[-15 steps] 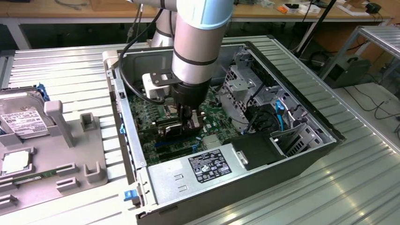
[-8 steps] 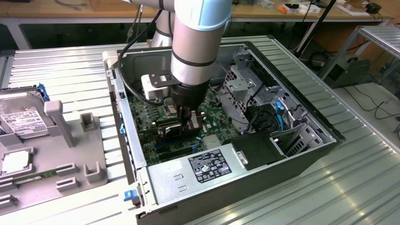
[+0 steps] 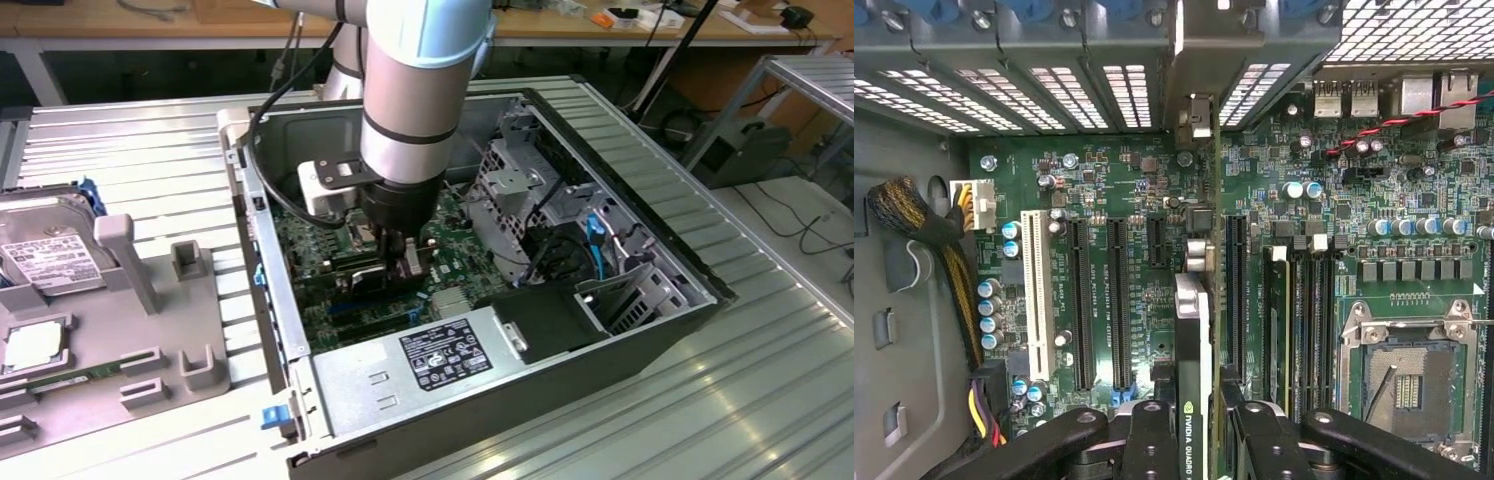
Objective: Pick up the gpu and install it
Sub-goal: 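Insert the gpu into the slot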
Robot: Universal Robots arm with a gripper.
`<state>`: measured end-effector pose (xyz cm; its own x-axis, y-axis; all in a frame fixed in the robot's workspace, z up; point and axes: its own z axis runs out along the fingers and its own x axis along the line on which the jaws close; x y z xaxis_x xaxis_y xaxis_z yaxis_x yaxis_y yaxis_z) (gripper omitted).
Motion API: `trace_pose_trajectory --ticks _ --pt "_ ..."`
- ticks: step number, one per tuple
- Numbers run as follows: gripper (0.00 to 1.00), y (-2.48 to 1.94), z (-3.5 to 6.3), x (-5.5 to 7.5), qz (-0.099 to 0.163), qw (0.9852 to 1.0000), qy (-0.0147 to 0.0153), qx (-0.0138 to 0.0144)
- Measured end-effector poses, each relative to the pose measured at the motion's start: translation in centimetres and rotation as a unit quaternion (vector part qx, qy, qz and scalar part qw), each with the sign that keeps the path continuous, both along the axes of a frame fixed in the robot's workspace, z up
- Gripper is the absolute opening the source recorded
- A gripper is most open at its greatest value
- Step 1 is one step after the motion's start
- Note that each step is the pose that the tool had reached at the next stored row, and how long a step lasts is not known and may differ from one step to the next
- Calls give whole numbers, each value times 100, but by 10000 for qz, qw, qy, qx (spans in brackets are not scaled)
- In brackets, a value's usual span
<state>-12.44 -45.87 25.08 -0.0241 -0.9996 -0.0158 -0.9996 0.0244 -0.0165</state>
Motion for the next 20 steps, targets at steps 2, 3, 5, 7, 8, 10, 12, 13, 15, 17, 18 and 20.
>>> trace_pose_trajectory --ticks 2,3,5,7,8,10,12,13,15,17,18,20 --pt "27 -10 -1 0 5 10000 -1 1" --pt "27 -15 -1 0 6 10000 0 1" --pt "27 -15 -1 0 6 10000 0 1" --pt "27 -16 -1 0 7 10000 0 0" --pt "27 -16 -1 -5 8 10000 -2 0" --pt "27 -16 -1 -17 7 10000 0 0" --pt "27 -16 -1 -20 7 10000 0 0" --pt "27 -16 -2 -20 7 10000 0 0" --pt "27 -16 -3 -20 7 10000 0 0" --pt "27 -16 -4 -21 6 10000 1 1" --pt "34 -15 -8 -22 4 10000 -4 5" --pt "47 -15 91 -20 4 10000 4 -12"
